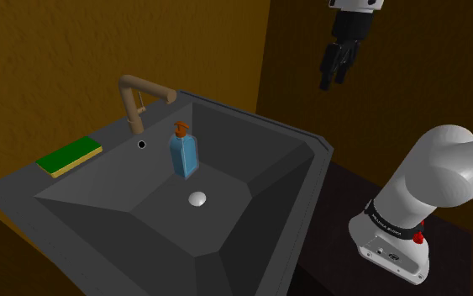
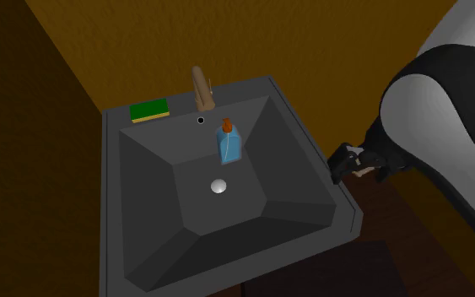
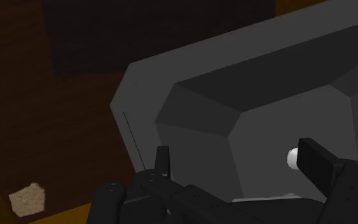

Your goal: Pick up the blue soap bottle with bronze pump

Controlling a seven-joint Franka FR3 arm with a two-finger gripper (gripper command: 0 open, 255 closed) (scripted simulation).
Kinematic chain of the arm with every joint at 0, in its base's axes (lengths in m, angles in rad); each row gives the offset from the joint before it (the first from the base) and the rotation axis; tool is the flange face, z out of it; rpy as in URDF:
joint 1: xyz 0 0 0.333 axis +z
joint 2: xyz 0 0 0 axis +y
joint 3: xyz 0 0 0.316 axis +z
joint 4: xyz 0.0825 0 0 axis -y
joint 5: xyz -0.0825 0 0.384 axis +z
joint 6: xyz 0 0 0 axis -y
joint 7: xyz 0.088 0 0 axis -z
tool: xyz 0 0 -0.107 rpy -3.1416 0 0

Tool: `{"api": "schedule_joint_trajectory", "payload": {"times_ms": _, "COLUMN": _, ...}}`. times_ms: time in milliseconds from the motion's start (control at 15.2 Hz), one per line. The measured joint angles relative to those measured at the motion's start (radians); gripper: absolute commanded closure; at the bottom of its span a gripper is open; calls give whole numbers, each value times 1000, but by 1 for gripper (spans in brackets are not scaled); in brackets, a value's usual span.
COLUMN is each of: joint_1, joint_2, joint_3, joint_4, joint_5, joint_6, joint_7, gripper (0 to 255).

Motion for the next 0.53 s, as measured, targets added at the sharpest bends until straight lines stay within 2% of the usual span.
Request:
{"api": "schedule_joint_trajectory", "payload": {"times_ms": 132, "joint_1": 3, "joint_2": 13, "joint_3": 8, "joint_4": 1, "joint_5": 5, "joint_6": 13, "joint_7": 7, "gripper": 0}}
{"api": "schedule_joint_trajectory", "payload": {"times_ms": 528, "joint_1": 25, "joint_2": 178, "joint_3": 89, "joint_4": 42, "joint_5": 42, "joint_6": 147, "joint_7": 78, "gripper": 0}}
